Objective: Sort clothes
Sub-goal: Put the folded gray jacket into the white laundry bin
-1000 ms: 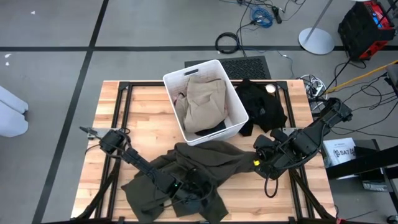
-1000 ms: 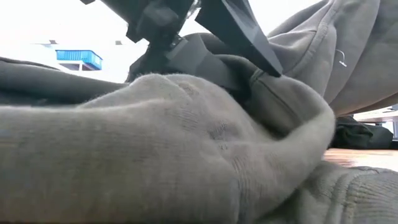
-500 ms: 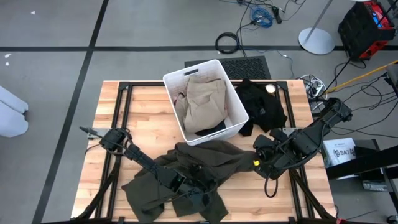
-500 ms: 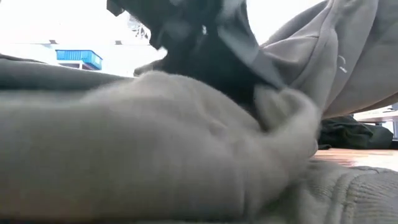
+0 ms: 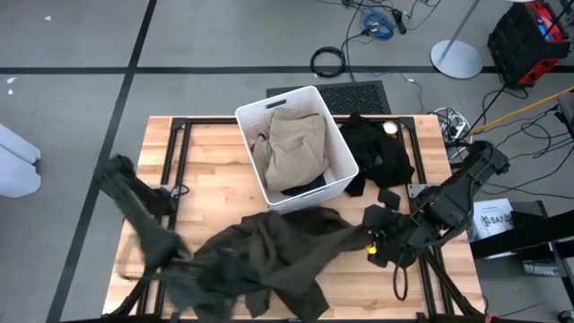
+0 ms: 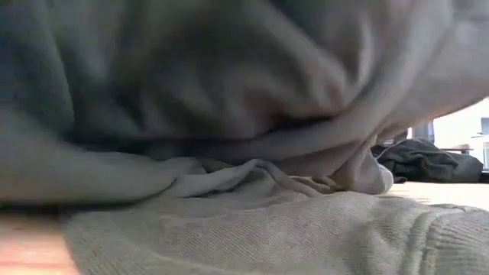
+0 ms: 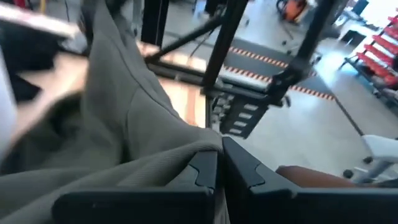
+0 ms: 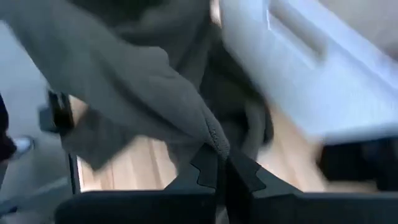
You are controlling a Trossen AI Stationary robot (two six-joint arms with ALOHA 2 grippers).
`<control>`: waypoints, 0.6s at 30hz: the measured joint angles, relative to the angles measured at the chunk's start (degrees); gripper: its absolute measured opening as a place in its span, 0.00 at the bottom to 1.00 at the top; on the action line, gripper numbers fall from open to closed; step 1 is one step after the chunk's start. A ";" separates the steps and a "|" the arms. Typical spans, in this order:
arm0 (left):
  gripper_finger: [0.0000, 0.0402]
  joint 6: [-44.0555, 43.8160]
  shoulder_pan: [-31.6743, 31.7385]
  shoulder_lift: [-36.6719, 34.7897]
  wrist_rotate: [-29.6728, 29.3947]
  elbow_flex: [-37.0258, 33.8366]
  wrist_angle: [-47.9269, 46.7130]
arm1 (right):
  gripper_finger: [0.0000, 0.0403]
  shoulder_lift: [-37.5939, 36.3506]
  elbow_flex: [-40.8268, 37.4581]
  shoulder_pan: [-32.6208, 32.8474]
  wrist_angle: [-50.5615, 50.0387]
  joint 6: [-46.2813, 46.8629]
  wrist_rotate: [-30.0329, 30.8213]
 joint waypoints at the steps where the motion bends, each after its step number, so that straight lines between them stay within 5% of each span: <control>1: 0.02 0.43 -1.47 -2.41 -2.06 0.36 -1.80 | 0.00 -0.30 0.01 -0.02 2.71 -3.39 2.25; 7: 0.02 8.48 -9.56 -13.72 -18.56 2.63 -3.13 | 0.00 -1.51 0.04 -0.15 29.50 -35.64 17.11; 11: 0.02 23.66 -13.05 -18.53 -26.12 2.84 5.83 | 0.00 -1.65 0.04 -1.52 57.09 -68.02 18.76; 15: 0.02 43.84 -13.87 -22.02 -24.56 2.88 20.80 | 0.00 -1.66 0.06 -2.99 83.81 -94.42 12.78; 18: 0.02 61.35 -14.37 -23.48 -14.92 2.90 33.03 | 0.00 -1.80 0.07 -3.70 98.27 -106.53 6.36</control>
